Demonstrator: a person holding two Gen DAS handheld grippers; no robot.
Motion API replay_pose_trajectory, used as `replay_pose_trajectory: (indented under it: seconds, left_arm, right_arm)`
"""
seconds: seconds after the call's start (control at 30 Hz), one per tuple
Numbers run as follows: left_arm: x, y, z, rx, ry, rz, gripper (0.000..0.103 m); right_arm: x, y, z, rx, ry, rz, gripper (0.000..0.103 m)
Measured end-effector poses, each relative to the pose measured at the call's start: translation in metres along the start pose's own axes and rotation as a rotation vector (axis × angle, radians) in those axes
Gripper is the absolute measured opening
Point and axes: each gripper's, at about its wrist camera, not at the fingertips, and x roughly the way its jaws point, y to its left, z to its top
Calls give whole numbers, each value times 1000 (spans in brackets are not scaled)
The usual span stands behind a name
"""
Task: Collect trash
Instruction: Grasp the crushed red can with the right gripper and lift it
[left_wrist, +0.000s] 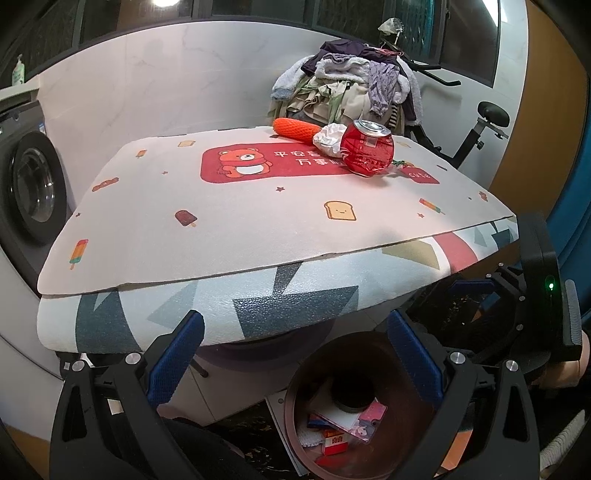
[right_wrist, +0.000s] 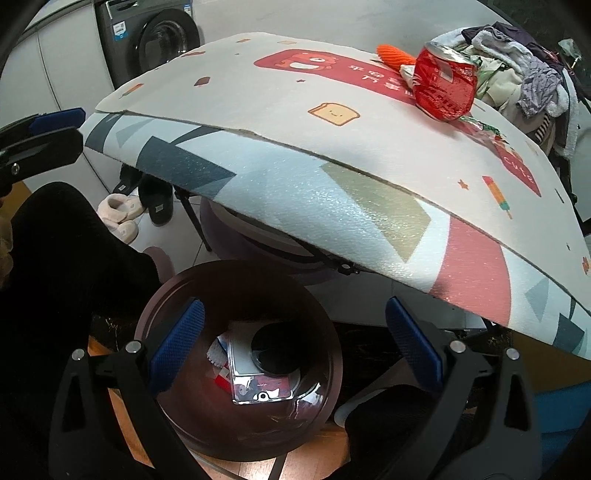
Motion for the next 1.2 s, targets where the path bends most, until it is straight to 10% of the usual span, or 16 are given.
replay_pose_trajectory:
  seconds: [0.7, 1.2]
  left_arm:
    - [-8, -12, 19, 78, -37, 35, 97]
    - [8, 24, 72, -65, -67, 3, 97]
  right_arm:
    - [-21, -46, 11, 182, -62, -18, 97]
    - [-39, -107, 64, 134, -206, -105, 97]
